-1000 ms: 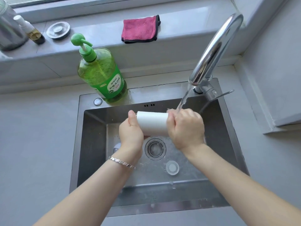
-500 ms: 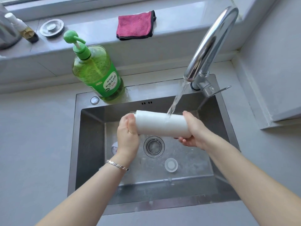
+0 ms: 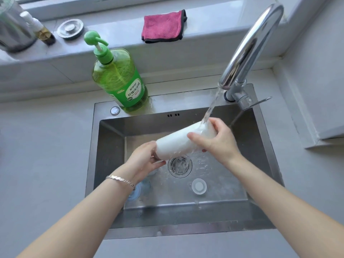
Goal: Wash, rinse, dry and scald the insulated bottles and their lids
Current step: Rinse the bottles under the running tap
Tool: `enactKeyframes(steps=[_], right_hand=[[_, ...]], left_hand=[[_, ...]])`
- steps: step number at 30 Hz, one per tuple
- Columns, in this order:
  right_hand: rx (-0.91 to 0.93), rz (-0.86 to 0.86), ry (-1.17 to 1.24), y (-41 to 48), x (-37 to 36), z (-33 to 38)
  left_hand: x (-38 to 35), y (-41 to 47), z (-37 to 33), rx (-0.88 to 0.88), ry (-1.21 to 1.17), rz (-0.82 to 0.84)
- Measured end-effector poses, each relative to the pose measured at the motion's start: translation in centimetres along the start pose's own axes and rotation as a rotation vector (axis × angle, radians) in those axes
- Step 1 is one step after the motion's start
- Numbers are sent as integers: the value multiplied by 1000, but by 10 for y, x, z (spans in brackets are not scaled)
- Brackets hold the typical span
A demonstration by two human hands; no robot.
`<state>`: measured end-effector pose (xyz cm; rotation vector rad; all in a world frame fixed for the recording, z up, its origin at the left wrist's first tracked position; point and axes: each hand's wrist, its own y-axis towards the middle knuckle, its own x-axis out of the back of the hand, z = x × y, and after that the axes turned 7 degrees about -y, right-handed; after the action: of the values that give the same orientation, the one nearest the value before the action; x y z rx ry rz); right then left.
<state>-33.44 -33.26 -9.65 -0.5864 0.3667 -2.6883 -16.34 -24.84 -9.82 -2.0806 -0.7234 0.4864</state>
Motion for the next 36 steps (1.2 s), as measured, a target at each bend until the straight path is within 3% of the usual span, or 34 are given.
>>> enactKeyframes(steps=[6, 13, 16, 21, 24, 29, 32, 36], right_hand=[[58, -81, -9, 5, 51, 1], [-295, 13, 503, -24, 93, -48], [-332, 115, 423, -35, 85, -63], [140, 328, -409, -39, 56, -54], [220, 223, -367, -37, 16, -32], [117, 67, -295, -28, -1, -36], [18, 45, -297, -27, -2, -45], [68, 113, -348, -24, -18, -36]], left_hand=[[-46, -1, -3, -33, 40, 130], [-67, -28, 7, -65, -33, 445], [-68, -39, 12, -236, 136, 351], [-60, -46, 7, -608, 535, 73], [-61, -56, 10, -682, 537, 151], [-30, -53, 17, -658, 491, 228], [1, -49, 24, -624, 475, 148], [33, -41, 34, -531, 358, -10]])
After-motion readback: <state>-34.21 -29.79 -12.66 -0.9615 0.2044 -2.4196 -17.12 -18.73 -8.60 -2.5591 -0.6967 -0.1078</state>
